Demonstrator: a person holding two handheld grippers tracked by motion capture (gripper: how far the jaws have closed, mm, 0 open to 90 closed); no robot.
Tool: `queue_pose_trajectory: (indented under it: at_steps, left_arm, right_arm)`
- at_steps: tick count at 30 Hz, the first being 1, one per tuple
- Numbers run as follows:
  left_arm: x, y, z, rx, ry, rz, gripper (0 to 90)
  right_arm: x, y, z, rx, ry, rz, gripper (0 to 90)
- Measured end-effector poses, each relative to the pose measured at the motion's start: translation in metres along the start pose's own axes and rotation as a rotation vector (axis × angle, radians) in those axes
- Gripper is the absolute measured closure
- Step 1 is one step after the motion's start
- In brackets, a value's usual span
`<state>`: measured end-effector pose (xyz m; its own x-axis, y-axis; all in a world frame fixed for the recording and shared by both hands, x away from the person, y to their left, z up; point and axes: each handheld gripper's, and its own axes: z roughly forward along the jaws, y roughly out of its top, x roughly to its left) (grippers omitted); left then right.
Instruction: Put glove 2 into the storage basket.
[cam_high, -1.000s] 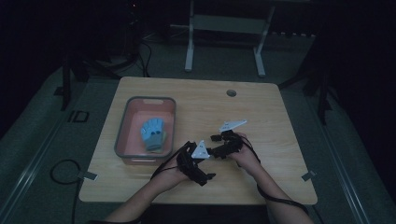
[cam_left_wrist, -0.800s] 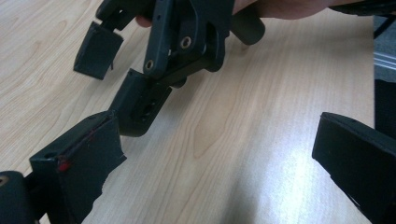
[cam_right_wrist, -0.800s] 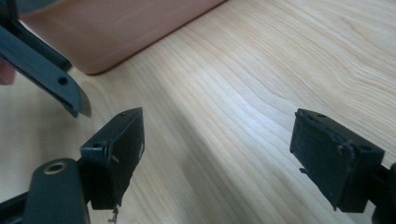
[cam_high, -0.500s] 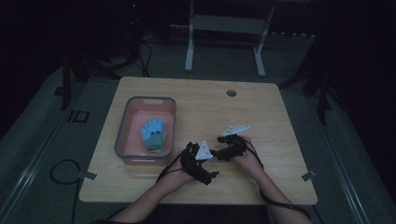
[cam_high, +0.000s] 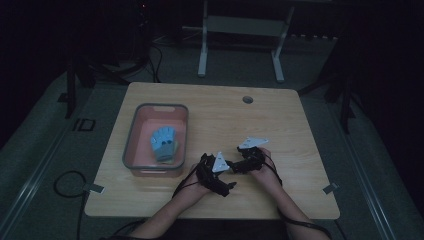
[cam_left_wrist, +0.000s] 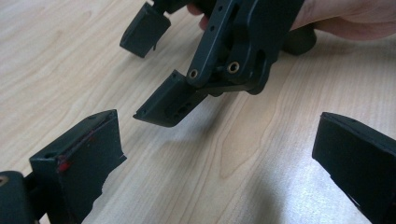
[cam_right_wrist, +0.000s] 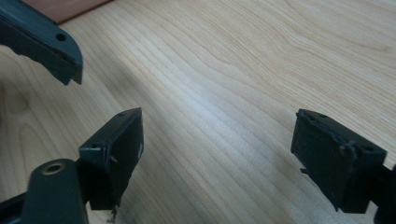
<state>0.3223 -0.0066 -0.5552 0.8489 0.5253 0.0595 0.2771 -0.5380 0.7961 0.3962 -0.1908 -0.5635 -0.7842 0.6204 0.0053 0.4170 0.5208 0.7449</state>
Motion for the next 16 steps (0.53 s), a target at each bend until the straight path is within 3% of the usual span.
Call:
queue_pose_trajectory:
  at_steps: [5,16]
  left_arm:
    - [0.0006,-0.0055,0.003,-0.004,0.005,-0.015,1.7]
    - [-0.0017,-0.0067,0.0021,-0.025,0.031,0.0,1.7]
  right_arm:
    - [-0.0009,-0.0008,-0.0006,-0.008,-0.013,0.012,16.6]
    - [-0.0041,-0.0025,-0.0013,-0.014,-0.026,0.026,16.3]
